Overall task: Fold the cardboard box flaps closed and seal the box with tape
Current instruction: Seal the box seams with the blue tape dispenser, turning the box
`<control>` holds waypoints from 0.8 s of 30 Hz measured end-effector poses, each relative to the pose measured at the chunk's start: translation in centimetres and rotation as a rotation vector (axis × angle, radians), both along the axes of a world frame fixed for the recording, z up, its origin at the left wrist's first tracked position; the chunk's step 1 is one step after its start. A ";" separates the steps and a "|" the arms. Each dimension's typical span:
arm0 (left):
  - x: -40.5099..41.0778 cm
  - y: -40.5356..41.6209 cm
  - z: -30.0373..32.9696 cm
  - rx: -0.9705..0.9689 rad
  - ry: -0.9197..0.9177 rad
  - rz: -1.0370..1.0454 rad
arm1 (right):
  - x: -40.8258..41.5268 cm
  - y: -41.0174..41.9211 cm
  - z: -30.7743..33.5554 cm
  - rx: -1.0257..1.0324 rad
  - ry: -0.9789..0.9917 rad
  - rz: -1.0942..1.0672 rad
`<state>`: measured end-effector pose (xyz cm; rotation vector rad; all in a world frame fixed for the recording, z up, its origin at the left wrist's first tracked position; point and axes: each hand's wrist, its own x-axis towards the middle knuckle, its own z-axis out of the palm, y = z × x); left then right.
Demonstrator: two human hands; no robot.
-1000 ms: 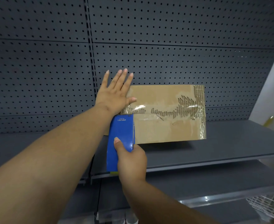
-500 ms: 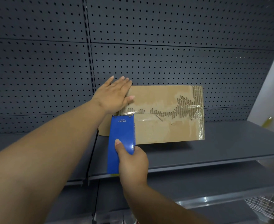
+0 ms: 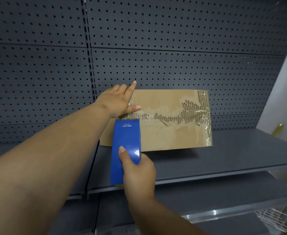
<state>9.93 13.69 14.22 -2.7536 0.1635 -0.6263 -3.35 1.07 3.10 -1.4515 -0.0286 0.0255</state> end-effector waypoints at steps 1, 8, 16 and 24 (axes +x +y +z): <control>0.1 0.0 0.1 0.005 0.004 0.007 | 0.0 -0.1 0.1 0.000 -0.006 0.002; 0.6 -0.2 0.0 0.040 0.000 0.043 | -0.8 -0.7 -1.2 -0.045 0.014 -0.010; 0.3 -0.6 0.0 0.018 0.012 0.066 | -2.2 -0.9 -2.3 -0.085 0.053 -0.013; -0.4 -1.6 0.2 -0.029 0.001 0.069 | -3.4 -2.0 -1.2 -0.071 0.002 -0.002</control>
